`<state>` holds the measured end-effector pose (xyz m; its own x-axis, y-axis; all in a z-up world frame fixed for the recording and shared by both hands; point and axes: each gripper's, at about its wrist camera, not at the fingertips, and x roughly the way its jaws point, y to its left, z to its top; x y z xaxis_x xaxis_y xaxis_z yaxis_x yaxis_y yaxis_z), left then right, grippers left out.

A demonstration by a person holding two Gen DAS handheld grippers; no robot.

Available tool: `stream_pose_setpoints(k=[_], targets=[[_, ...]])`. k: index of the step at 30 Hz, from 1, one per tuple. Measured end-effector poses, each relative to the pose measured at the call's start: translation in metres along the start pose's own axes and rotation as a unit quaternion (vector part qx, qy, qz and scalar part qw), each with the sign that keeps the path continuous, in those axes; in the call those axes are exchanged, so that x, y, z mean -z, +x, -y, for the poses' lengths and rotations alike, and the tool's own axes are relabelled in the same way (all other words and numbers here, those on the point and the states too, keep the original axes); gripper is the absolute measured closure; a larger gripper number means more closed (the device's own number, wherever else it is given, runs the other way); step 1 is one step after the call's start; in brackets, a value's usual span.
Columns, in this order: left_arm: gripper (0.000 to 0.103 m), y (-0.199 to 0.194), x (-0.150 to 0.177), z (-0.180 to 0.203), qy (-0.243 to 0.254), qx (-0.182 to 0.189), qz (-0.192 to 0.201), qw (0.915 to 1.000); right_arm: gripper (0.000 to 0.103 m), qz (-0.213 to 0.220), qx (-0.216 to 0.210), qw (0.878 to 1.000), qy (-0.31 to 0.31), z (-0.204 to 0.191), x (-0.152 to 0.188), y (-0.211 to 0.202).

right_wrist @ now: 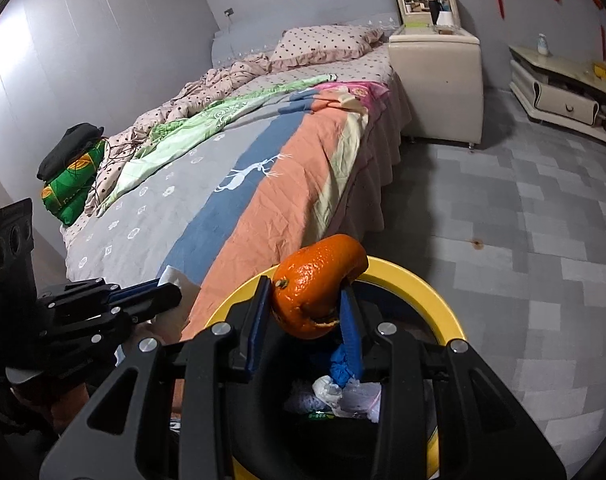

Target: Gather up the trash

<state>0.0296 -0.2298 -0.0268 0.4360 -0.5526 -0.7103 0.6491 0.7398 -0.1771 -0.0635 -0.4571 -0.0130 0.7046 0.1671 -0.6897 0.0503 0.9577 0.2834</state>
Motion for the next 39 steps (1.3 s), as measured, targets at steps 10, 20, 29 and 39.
stream_pose_setpoints(k=[10, 20, 29, 39], targets=[[0.055, -0.017, 0.002, 0.0, 0.009, 0.015, 0.024, 0.9995, 0.057, 0.022, 0.011, 0.999, 0.041, 0.016, -0.01, -0.011], [0.054, -0.029, 0.005, -0.026, -0.009, -0.006, 0.029, 0.9995, 0.057, 0.017, 0.012, 1.0, 0.022, -0.006, -0.02, -0.003], [0.054, -0.046, 0.01, -0.057, -0.042, -0.034, 0.039, 0.9978, 0.057, -0.006, -0.009, 1.0, -0.021, -0.045, -0.028, 0.022], [0.054, -0.072, 0.018, -0.089, -0.071, -0.071, 0.062, 0.993, 0.056, -0.026, -0.035, 0.997, -0.068, -0.099, -0.039, 0.054]])
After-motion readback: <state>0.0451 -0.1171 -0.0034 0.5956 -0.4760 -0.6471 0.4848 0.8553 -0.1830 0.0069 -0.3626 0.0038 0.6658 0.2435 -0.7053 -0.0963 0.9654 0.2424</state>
